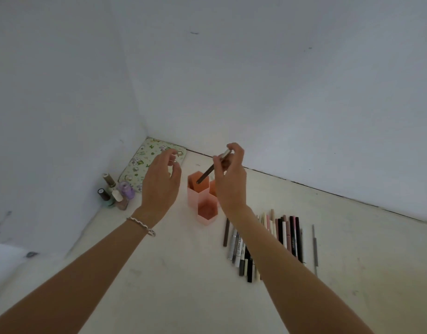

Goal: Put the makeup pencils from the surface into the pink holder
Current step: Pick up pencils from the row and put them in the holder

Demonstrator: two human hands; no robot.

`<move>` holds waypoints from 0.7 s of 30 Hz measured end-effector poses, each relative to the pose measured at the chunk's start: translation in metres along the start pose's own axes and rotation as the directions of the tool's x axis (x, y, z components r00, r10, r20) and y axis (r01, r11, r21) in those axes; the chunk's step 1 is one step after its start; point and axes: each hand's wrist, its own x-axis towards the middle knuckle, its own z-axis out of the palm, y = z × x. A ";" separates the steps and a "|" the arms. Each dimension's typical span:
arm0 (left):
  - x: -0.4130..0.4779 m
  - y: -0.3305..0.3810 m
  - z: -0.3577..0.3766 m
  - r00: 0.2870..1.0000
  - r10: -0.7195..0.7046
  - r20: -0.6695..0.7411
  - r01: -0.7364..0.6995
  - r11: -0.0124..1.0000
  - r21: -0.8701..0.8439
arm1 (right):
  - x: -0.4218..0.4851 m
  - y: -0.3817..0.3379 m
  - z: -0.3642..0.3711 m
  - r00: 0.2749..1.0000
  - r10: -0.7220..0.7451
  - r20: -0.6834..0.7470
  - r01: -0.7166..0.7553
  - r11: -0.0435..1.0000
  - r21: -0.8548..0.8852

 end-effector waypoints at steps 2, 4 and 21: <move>0.003 0.010 -0.006 0.999 -0.024 -0.024 0.022 0.998 -0.062 | -0.008 0.005 0.005 0.995 0.000 0.100 0.010 0.995 -0.101; 0.002 0.023 -0.007 0.998 -0.049 -0.027 0.045 0.992 -0.117 | -0.013 0.010 0.006 0.979 -0.008 0.205 0.056 0.972 -0.230; -0.102 0.070 0.123 0.765 -0.157 0.624 -0.244 0.827 0.507 | -0.023 0.065 -0.109 0.981 0.166 -0.104 -0.190 0.939 -0.288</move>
